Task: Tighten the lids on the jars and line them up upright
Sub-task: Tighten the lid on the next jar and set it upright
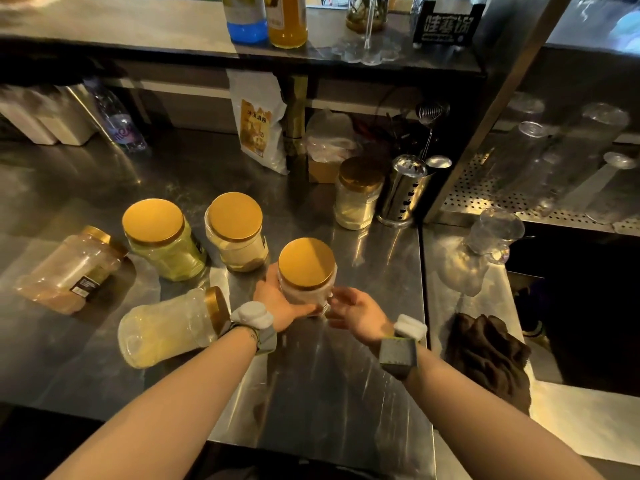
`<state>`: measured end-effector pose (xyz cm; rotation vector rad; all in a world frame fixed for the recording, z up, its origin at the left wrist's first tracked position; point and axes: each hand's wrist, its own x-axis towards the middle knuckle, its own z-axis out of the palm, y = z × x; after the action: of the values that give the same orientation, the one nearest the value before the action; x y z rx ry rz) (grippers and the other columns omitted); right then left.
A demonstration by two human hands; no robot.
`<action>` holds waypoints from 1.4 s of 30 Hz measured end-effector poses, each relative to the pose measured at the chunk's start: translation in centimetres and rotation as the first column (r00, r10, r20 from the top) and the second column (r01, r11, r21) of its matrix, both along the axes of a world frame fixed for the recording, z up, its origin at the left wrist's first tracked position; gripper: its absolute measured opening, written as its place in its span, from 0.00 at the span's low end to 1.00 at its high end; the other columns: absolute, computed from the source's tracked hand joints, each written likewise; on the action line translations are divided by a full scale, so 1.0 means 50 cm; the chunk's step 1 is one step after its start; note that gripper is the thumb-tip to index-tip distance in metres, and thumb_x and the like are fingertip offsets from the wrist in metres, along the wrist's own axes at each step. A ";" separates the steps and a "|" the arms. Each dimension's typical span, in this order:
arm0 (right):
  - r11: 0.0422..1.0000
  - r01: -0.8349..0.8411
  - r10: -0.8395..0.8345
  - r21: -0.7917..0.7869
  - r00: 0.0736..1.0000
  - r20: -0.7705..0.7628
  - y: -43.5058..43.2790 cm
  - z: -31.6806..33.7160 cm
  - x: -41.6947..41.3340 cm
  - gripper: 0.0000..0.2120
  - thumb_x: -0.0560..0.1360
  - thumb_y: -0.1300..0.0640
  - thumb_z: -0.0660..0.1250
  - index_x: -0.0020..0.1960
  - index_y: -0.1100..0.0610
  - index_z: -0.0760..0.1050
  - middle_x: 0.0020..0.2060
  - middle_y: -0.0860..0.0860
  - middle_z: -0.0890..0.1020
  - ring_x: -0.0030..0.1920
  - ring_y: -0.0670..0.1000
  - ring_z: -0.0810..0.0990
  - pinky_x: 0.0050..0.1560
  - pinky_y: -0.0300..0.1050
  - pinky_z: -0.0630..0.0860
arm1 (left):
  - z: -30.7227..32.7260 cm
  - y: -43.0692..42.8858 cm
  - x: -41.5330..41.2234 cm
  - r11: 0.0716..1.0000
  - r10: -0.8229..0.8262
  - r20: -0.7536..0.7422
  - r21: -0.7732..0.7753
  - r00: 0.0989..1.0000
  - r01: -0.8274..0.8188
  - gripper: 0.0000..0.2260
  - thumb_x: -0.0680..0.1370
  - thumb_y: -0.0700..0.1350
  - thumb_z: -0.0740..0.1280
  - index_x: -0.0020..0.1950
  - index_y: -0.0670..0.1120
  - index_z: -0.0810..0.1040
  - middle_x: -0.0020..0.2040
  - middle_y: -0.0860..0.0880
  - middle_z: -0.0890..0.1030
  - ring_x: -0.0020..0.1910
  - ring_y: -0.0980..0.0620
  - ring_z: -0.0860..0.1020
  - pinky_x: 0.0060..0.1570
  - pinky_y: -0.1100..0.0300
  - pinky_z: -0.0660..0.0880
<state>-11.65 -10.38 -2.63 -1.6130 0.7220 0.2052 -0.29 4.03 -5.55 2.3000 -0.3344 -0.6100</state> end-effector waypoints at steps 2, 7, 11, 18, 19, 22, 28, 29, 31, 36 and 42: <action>0.998 0.045 -0.046 0.035 0.999 0.013 0.006 -0.006 0.000 0.17 0.79 0.62 0.63 0.67 0.62 0.71 0.59 0.59 0.79 0.58 0.58 0.79 0.58 0.54 0.78 | 0.002 -0.003 -0.005 0.996 0.056 -0.040 0.073 0.998 -0.053 0.48 0.59 0.58 0.80 0.71 0.50 0.57 0.66 0.44 0.71 0.55 0.46 0.75 0.44 0.59 0.78; 0.988 0.108 -0.115 0.106 0.992 0.059 0.017 -0.015 0.018 0.20 0.78 0.64 0.64 0.70 0.60 0.66 0.66 0.54 0.75 0.61 0.57 0.77 0.59 0.56 0.76 | -0.007 -0.011 0.006 0.985 0.167 -0.117 -0.030 0.979 -0.171 0.44 0.61 0.52 0.81 0.69 0.44 0.61 0.65 0.44 0.74 0.60 0.45 0.77 0.54 0.55 0.75; 0.981 0.137 -0.151 0.140 0.983 0.099 0.019 -0.023 0.049 0.21 0.79 0.66 0.62 0.71 0.59 0.66 0.65 0.57 0.75 0.57 0.61 0.78 0.53 0.54 0.76 | -0.017 -0.026 0.043 0.991 0.102 -0.122 -0.071 0.987 -0.111 0.38 0.66 0.45 0.79 0.70 0.46 0.63 0.65 0.47 0.76 0.60 0.49 0.78 0.57 0.55 0.76; 0.974 0.168 -0.183 0.152 0.979 0.091 0.010 -0.041 0.120 0.25 0.79 0.68 0.59 0.74 0.54 0.64 0.52 0.51 0.77 0.39 0.45 0.76 0.43 0.43 0.73 | -0.023 -0.066 0.113 0.992 0.036 -0.138 -0.112 0.990 -0.052 0.35 0.71 0.40 0.73 0.73 0.49 0.59 0.68 0.47 0.73 0.64 0.46 0.76 0.60 0.49 0.76; 0.973 0.171 -0.186 0.155 0.978 0.094 0.007 -0.041 0.131 0.26 0.79 0.68 0.59 0.74 0.54 0.63 0.55 0.51 0.77 0.43 0.46 0.77 0.45 0.43 0.73 | -0.023 -0.072 0.122 0.992 0.036 -0.147 -0.118 0.989 -0.053 0.35 0.71 0.40 0.72 0.73 0.50 0.58 0.68 0.48 0.72 0.64 0.47 0.76 0.61 0.48 0.76; 0.971 0.160 -0.182 0.178 0.976 0.117 -0.004 -0.037 0.165 0.28 0.79 0.69 0.57 0.77 0.54 0.57 0.69 0.50 0.70 0.64 0.52 0.73 0.52 0.45 0.73 | -0.021 -0.094 0.154 0.989 0.047 -0.162 -0.134 0.986 -0.069 0.32 0.73 0.38 0.70 0.71 0.50 0.56 0.67 0.46 0.72 0.56 0.49 0.77 0.60 0.51 0.76; 0.963 0.183 -0.208 0.200 0.972 0.110 -0.036 -0.036 0.230 0.30 0.80 0.68 0.57 0.78 0.52 0.56 0.74 0.51 0.66 0.72 0.54 0.68 0.58 0.48 0.74 | -0.006 -0.146 0.199 0.996 0.081 -0.004 0.049 0.997 -0.080 0.21 0.72 0.37 0.68 0.63 0.41 0.65 0.61 0.40 0.68 0.57 0.40 0.77 0.59 0.47 0.75; 0.959 0.193 -0.219 0.209 0.969 0.109 -0.040 -0.035 0.237 0.30 0.80 0.68 0.58 0.77 0.51 0.56 0.74 0.50 0.66 0.71 0.54 0.68 0.55 0.46 0.74 | -0.005 -0.153 0.204 0.995 0.087 -0.012 0.053 0.996 -0.087 0.21 0.72 0.37 0.68 0.63 0.41 0.66 0.62 0.39 0.68 0.58 0.38 0.76 0.60 0.46 0.74; 0.953 0.214 -0.242 0.216 0.964 0.113 -0.048 -0.034 0.251 0.29 0.79 0.68 0.58 0.77 0.50 0.58 0.74 0.50 0.66 0.71 0.54 0.67 0.55 0.46 0.74 | -0.008 -0.164 0.215 0.995 0.078 0.003 0.056 0.997 -0.078 0.24 0.72 0.37 0.69 0.66 0.39 0.64 0.63 0.38 0.69 0.59 0.36 0.74 0.60 0.44 0.73; 0.957 0.218 -0.249 0.191 0.956 0.154 -0.063 -0.029 0.282 0.28 0.79 0.70 0.59 0.76 0.55 0.59 0.73 0.52 0.67 0.64 0.53 0.73 0.50 0.46 0.75 | -0.006 -0.198 0.233 0.993 0.119 -0.087 0.011 0.989 -0.118 0.31 0.75 0.35 0.65 0.74 0.42 0.55 0.68 0.39 0.69 0.62 0.42 0.75 0.63 0.47 0.73; 0.952 0.234 -0.265 0.196 0.953 0.150 -0.068 -0.016 0.304 0.28 0.79 0.69 0.59 0.76 0.55 0.60 0.73 0.51 0.67 0.64 0.52 0.73 0.54 0.50 0.75 | -0.005 -0.196 0.231 0.994 0.097 -0.017 -0.045 0.995 -0.098 0.35 0.74 0.34 0.66 0.76 0.43 0.52 0.66 0.38 0.71 0.61 0.37 0.73 0.60 0.43 0.71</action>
<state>3.55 -13.75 -3.43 -1.3379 0.7428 -0.0565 11.27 -5.78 -5.79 2.2525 -0.2254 -0.5638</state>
